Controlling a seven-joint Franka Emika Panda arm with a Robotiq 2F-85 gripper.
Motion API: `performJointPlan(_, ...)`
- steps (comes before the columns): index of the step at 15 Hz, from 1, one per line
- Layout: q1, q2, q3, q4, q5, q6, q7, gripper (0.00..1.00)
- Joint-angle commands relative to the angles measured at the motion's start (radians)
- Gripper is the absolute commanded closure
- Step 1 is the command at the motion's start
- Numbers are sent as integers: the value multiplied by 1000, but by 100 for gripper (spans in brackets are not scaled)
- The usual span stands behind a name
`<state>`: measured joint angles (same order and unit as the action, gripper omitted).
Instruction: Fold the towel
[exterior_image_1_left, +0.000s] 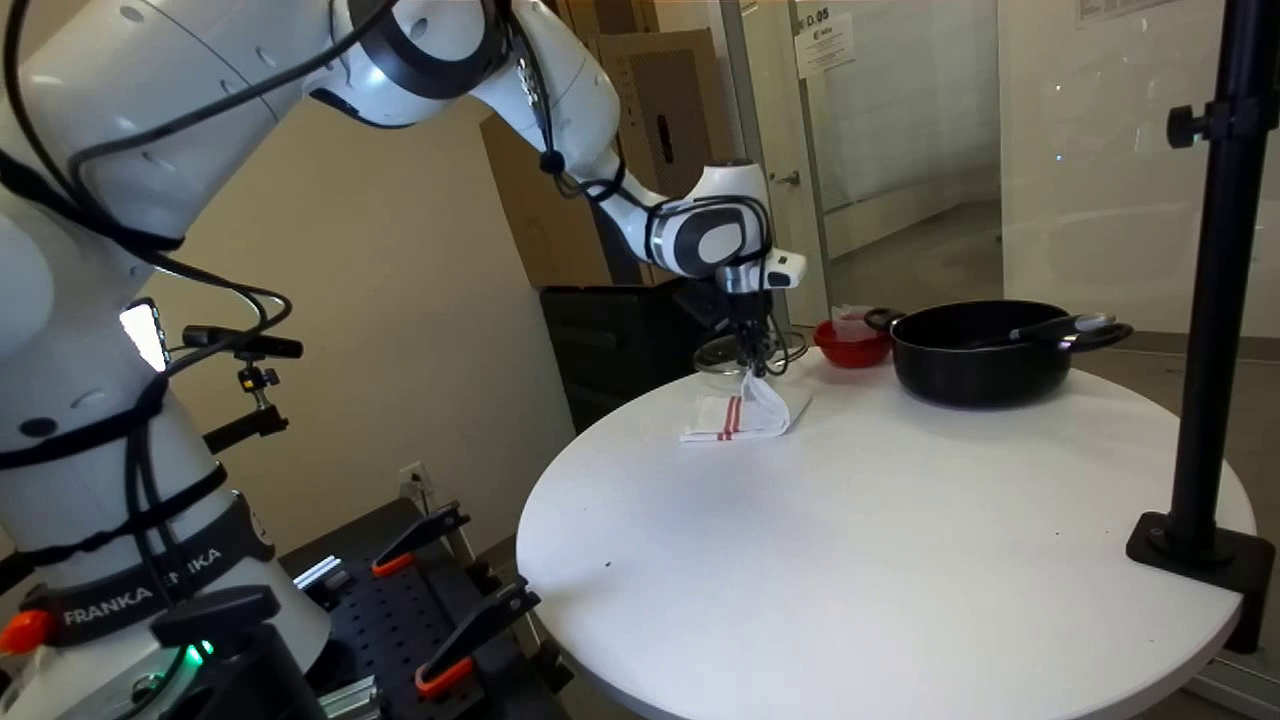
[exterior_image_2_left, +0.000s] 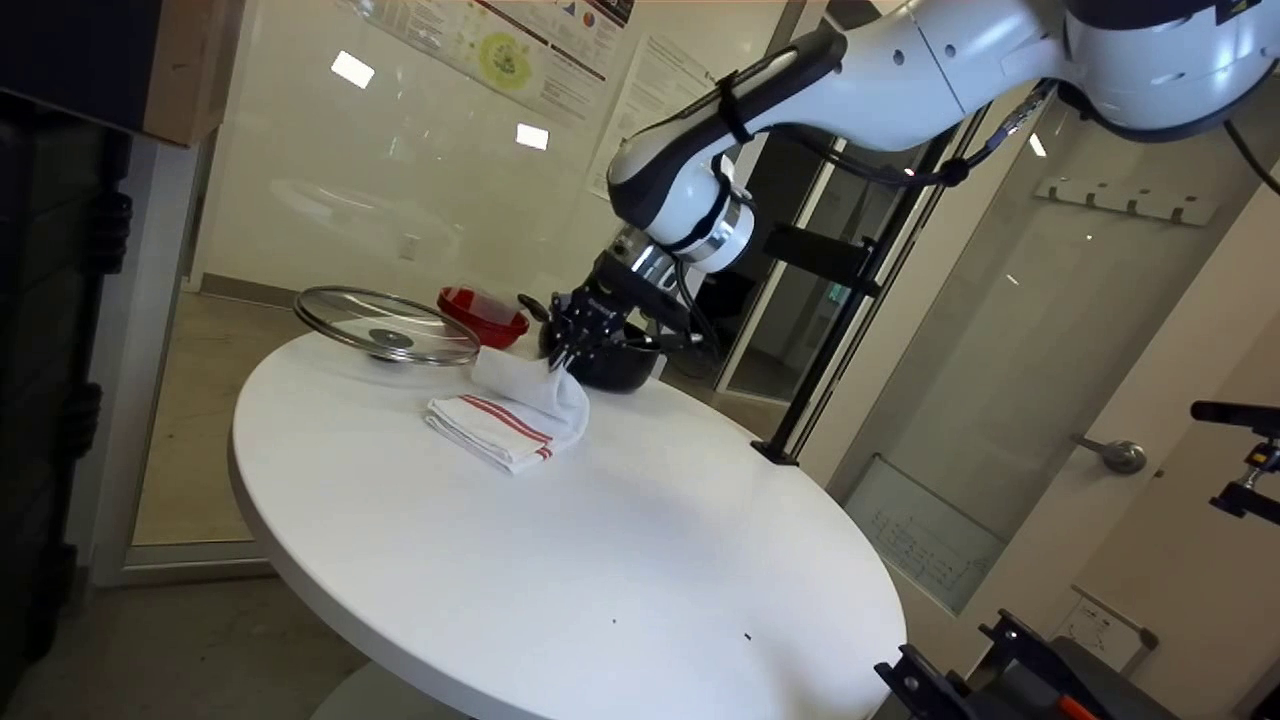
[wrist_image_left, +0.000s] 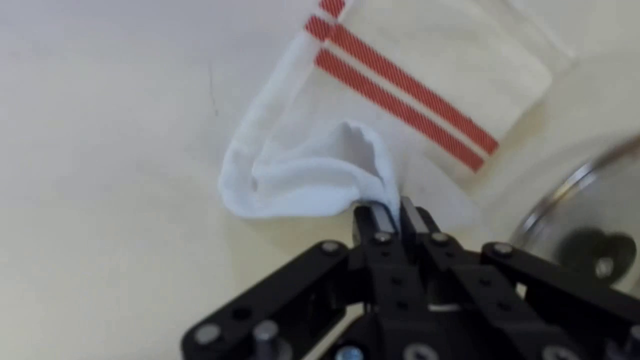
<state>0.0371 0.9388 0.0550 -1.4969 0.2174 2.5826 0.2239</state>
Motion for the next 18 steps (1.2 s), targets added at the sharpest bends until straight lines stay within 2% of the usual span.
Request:
performJointPlan(1,94,-17,-41,-164,-92,66,-22,96)
performJointPlan(4,157,-23,-61,-248,-175,82,-40,96)
performJointPlan(6,192,-33,-76,-287,-223,135,-43,95)
performJointPlan(10,222,-64,-77,-348,-258,179,-37,95)
performJointPlan(13,224,-100,-62,-379,-241,177,-24,95)
performJointPlan(18,170,-199,15,-453,-193,208,-51,96)
